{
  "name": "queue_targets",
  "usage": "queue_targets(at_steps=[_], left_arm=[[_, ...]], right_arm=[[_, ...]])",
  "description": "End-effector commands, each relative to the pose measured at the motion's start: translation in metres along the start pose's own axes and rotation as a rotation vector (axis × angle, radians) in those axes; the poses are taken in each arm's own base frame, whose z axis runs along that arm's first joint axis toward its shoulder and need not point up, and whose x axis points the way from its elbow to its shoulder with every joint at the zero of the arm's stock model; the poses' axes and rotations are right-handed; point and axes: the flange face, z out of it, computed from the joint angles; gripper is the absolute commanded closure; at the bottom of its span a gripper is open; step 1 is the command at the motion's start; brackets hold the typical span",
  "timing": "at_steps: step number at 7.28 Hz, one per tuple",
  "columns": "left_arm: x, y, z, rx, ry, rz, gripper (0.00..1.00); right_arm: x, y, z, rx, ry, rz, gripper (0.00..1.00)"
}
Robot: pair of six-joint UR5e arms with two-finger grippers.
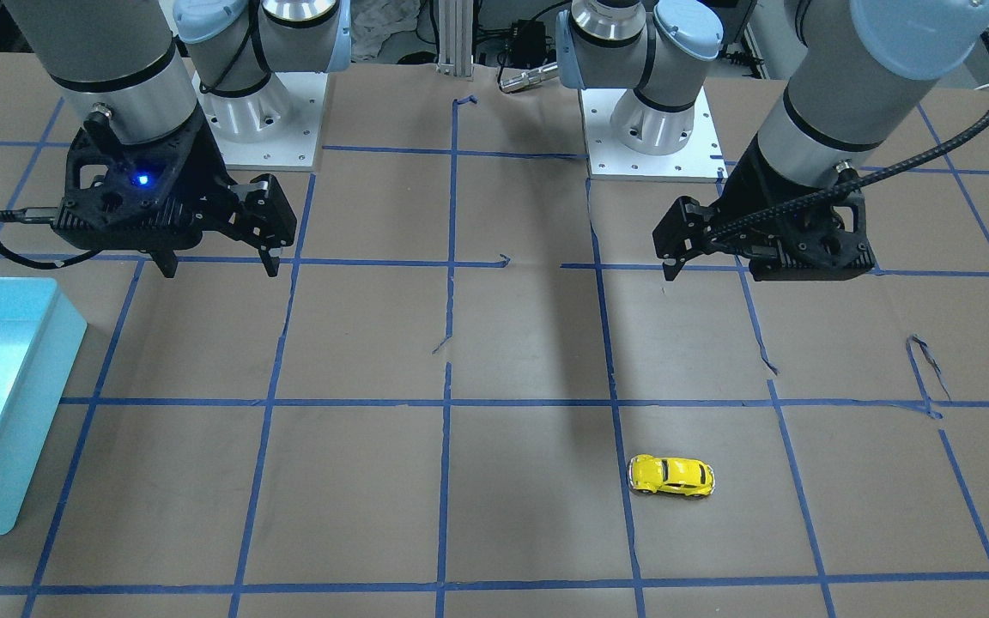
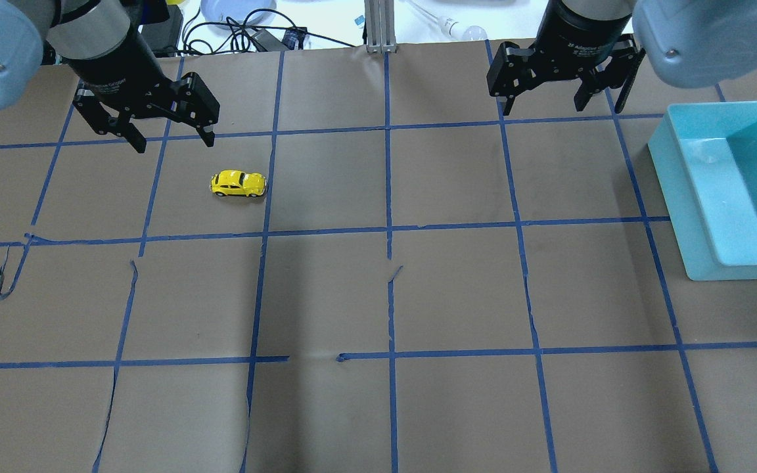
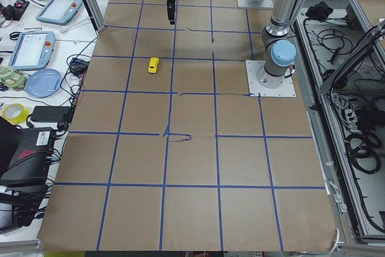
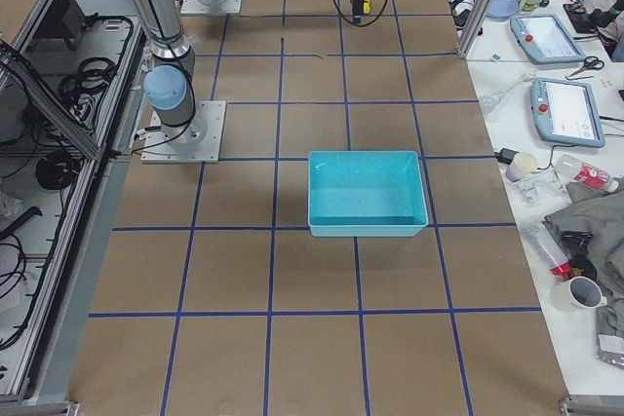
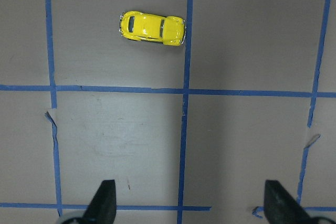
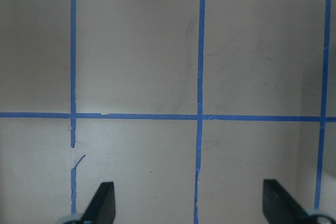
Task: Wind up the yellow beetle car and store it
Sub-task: 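Move the left gripper down over the yellow beetle car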
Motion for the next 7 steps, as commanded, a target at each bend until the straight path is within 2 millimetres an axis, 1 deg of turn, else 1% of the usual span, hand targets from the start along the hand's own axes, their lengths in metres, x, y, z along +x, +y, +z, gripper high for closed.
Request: queue_targets(at_steps=[1, 2, 3, 4, 5, 6, 7], left_arm=[[-0.001, 0.000, 0.004, -0.009, -0.003, -0.001, 0.00], [0.000, 0.000, 0.004, -0.009, -0.001, 0.001, 0.00], [0.000, 0.001, 0.004, -0.011, -0.001, 0.002, 0.00], [-0.005, -0.005, 0.011, -0.020, -0.004, -0.004, 0.00], [-0.008, -0.007, 0.013, -0.021, -0.005, -0.010, 0.00], [-0.011, -0.009, 0.012, -0.012, -0.004, -0.016, 0.00], [-0.011, -0.013, 0.011, 0.011, -0.004, -0.058, 0.00]], right_arm=[[0.000, 0.006, 0.006, -0.057, 0.002, 0.002, 0.00], [0.000, 0.010, 0.007, -0.091, -0.002, 0.005, 0.00], [0.000, 0.010, 0.006, -0.090, -0.003, 0.002, 0.00], [0.000, 0.010, 0.007, -0.091, 0.002, 0.003, 0.00], [0.000, 0.010, 0.008, -0.094, 0.001, 0.003, 0.00], [0.000, 0.011, 0.009, -0.096, -0.001, 0.003, 0.00], [0.000, 0.011, 0.010, -0.099, -0.002, 0.003, 0.00]])
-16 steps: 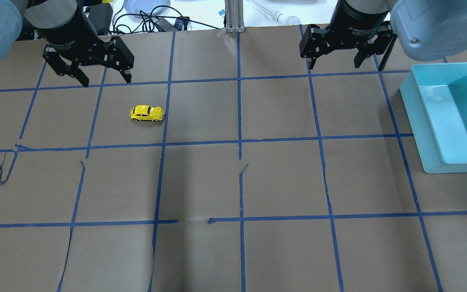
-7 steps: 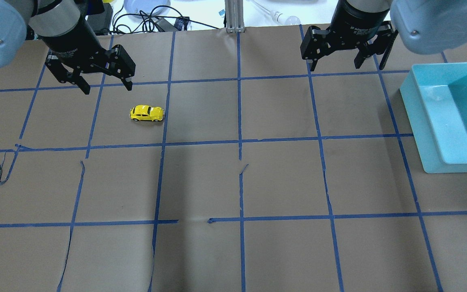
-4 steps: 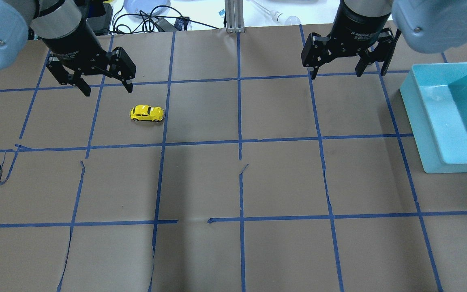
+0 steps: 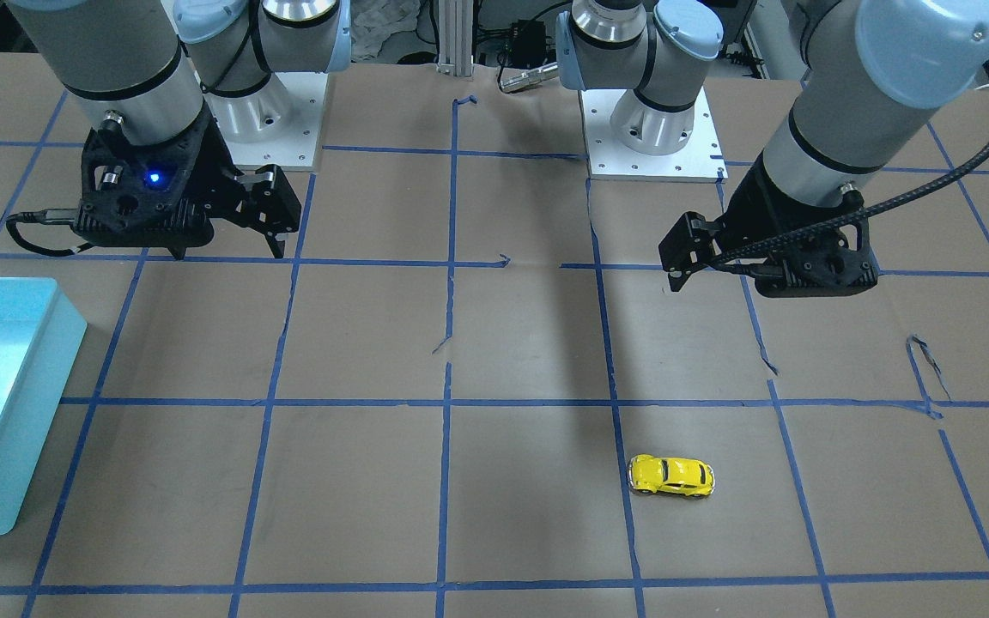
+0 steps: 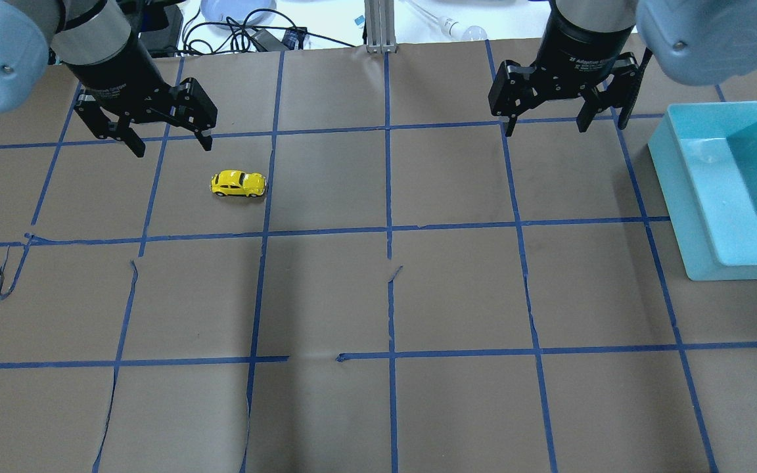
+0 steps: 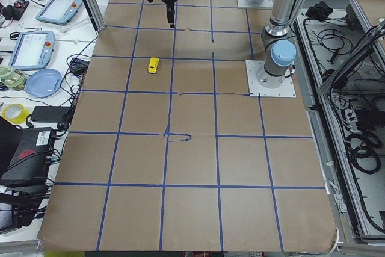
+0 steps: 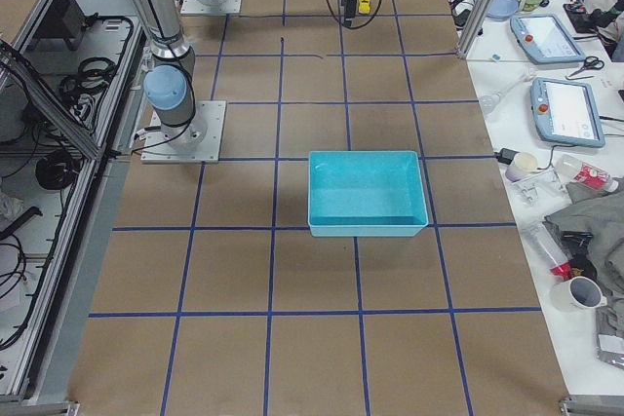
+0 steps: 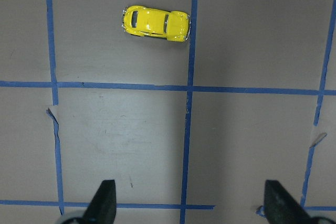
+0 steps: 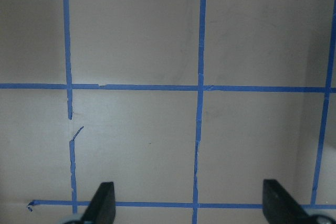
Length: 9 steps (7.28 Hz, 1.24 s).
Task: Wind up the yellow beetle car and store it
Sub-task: 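Move the left gripper down over the yellow beetle car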
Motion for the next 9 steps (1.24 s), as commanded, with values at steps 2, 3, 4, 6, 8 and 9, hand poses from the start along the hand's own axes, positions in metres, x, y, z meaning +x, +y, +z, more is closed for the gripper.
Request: queue_targets(at_steps=[2, 3, 4, 6, 8, 9], left_arm=[[-0.003, -0.011, 0.008, 0.022, 0.003, -0.356, 0.00], [-0.005, -0.023, 0.021, 0.040, 0.008, -0.453, 0.00], [-0.007, -0.038, 0.034, 0.092, 0.023, -0.550, 0.00], [-0.009, -0.054, 0.090, 0.080, 0.034, -0.902, 0.00], [-0.009, -0.077, 0.147, 0.115, 0.079, -1.105, 0.00], [-0.009, -0.082, 0.170, 0.078, 0.064, -1.171, 0.00]], right_arm=[[-0.002, 0.001, 0.003, -0.004, 0.000, 0.005, 0.00], [-0.002, 0.000, 0.004, -0.005, 0.000, 0.005, 0.00], [-0.002, 0.000, 0.004, -0.007, 0.000, 0.005, 0.00], [-0.002, 0.001, 0.005, -0.010, 0.000, 0.005, 0.00], [-0.002, 0.000, 0.005, -0.010, 0.000, 0.005, 0.00], [-0.002, 0.000, 0.006, -0.011, 0.000, 0.006, 0.00]])
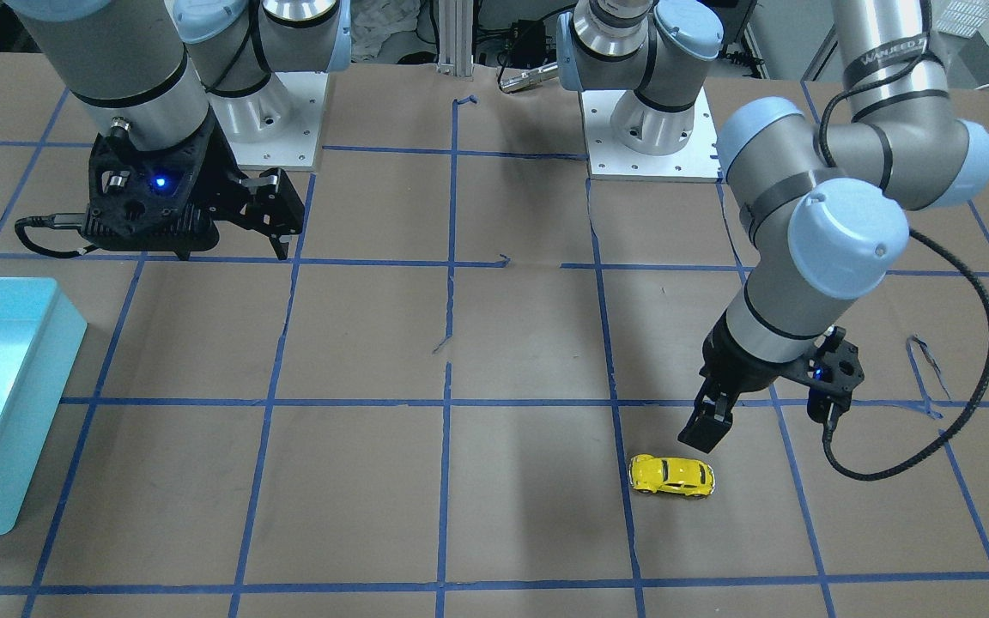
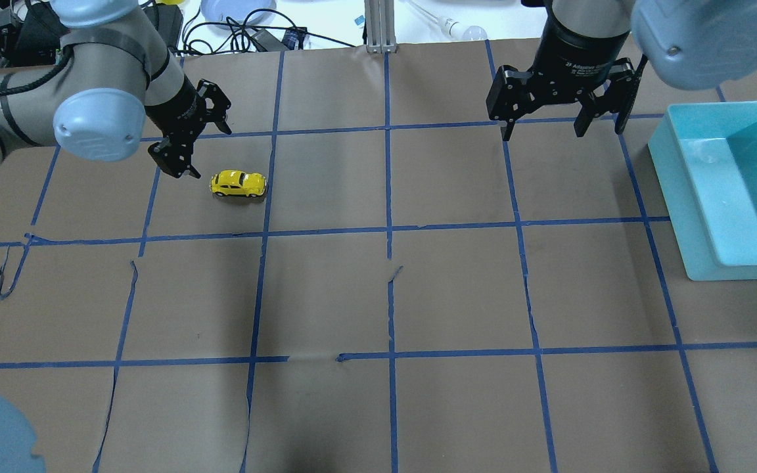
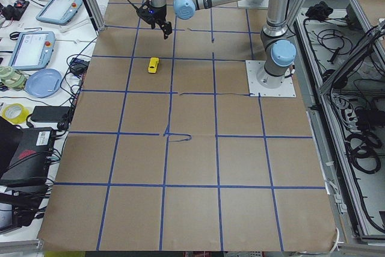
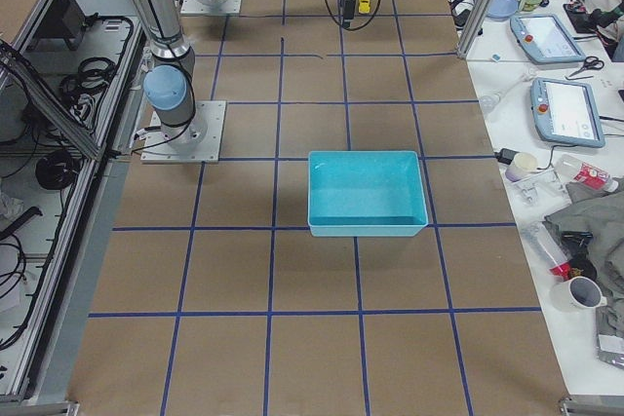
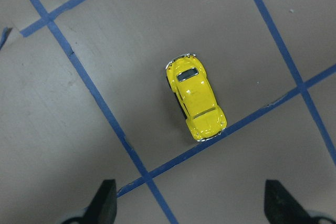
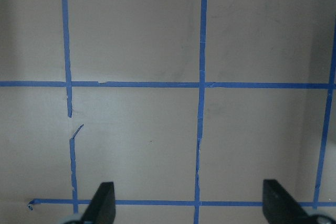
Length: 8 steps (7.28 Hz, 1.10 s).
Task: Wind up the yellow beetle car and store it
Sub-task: 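Move the left gripper down over the yellow beetle car, then close the left gripper on the yellow beetle car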
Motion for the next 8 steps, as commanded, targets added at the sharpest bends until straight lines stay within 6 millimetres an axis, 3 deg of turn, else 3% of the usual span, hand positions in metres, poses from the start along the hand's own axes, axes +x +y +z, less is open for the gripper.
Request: queue_targets(at_steps=[1, 3, 5, 8], left_arm=[[0.007, -0.004, 0.046, -0.020, -0.026, -0.180, 0.00], [0.010, -0.007, 0.076, -0.034, -0.064, -0.209, 0.00], [0.012, -0.011, 0.121, -0.045, -0.114, -0.205, 0.00], [0.024, -0.019, 0.145, -0.029, -0.075, -0.210, 0.00]], right_arm=[[0.001, -0.001, 0.000, 0.002, 0.001, -0.001, 0.00], [0.000, -0.001, 0.002, -0.002, 0.002, -0.002, 0.00], [0.000, -0.001, 0.002, -0.002, 0.002, -0.002, 0.00], [0.000, -0.001, 0.002, -0.002, 0.003, -0.002, 0.00]])
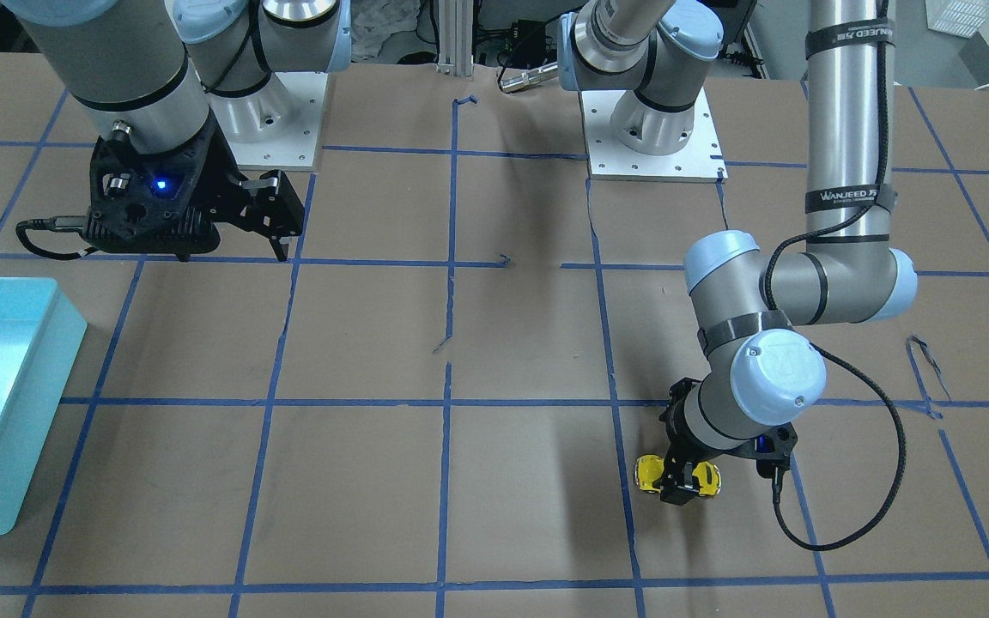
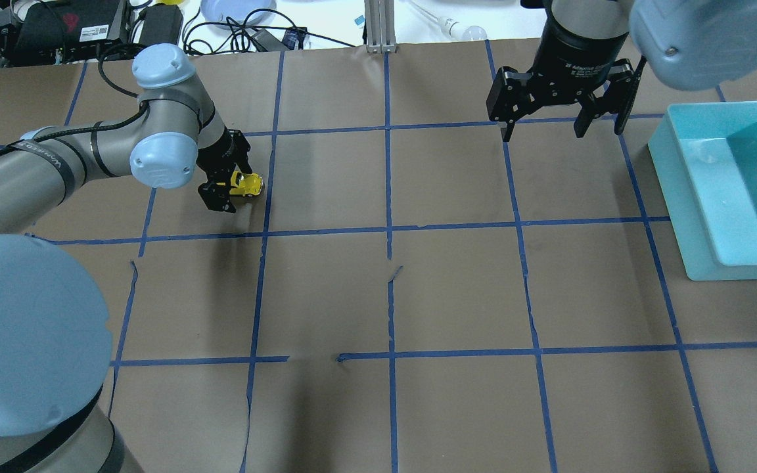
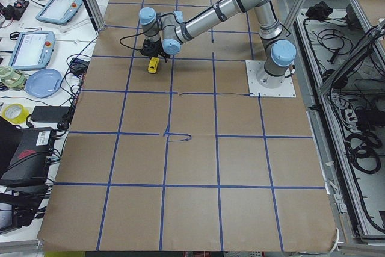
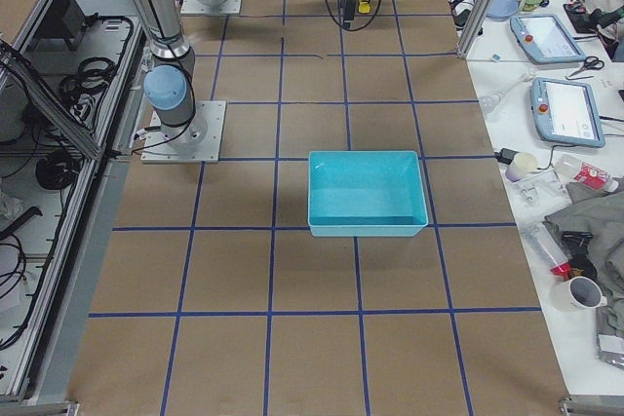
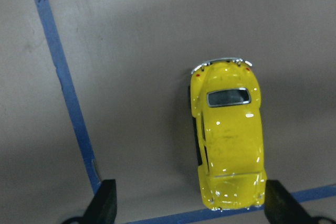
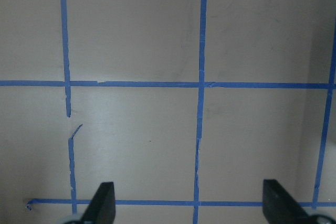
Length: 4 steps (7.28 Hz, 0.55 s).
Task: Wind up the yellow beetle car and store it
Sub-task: 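Close the left gripper on the yellow beetle car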
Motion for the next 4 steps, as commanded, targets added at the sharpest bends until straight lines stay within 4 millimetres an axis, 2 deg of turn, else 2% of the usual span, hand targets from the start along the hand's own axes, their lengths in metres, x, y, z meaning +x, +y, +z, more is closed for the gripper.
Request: queue_targets(at_steps=[1, 3, 4], left_arm=[[0.0070, -0.0025, 0.0129, 0.008, 0.025, -0.001, 0.00], [0.0080, -0.0029, 0.0105, 0.011, 0.031, 0.001, 0.00], [0.0089, -0.0041, 0.0071, 0.013, 0.038, -0.008, 0.11]], right_arm=[[0.0001, 0.0002, 0.0001, -0.001, 0.001, 0.000, 0.00], [0.0001, 0.0002, 0.0001, -0.002, 0.001, 0.000, 0.00], [0.0001, 0.0002, 0.0001, -0.002, 0.001, 0.000, 0.00]])
